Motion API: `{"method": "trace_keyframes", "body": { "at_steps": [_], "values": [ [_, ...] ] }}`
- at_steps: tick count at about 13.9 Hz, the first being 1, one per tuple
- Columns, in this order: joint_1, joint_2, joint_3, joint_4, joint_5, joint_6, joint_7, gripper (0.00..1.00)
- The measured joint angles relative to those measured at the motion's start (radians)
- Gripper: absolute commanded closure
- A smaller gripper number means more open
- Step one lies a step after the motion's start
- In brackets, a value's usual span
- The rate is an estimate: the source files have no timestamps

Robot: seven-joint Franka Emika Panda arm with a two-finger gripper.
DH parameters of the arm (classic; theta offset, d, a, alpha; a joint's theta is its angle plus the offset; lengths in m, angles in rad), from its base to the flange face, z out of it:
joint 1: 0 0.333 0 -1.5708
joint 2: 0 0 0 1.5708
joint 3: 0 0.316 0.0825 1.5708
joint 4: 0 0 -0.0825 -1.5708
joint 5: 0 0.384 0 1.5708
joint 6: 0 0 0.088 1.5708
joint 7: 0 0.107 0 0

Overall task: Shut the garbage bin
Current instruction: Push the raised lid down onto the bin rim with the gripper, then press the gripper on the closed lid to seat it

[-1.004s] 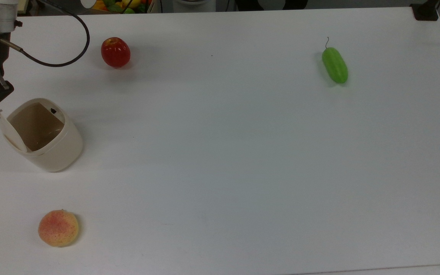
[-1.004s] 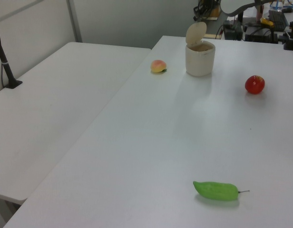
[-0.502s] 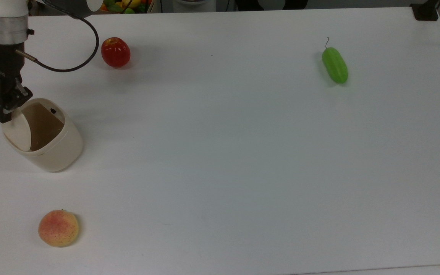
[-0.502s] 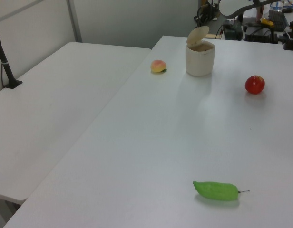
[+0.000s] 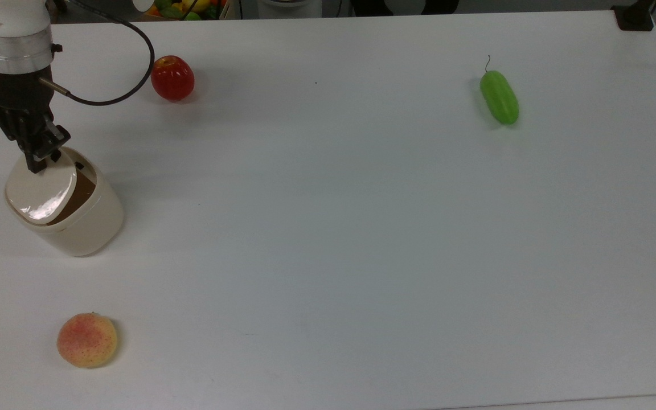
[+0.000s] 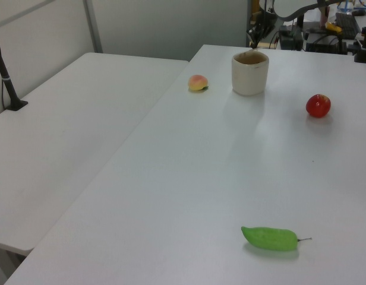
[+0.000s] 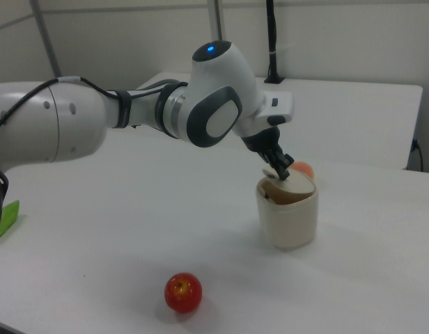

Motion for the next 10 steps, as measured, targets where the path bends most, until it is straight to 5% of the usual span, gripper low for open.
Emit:
{"method": "trace_keyframes", "body": {
  "at_steps": [10],
  "values": [
    [0.023,0.006,0.005,-0.021,0.000,-0.073,0.007,1.00]
  ]
}}
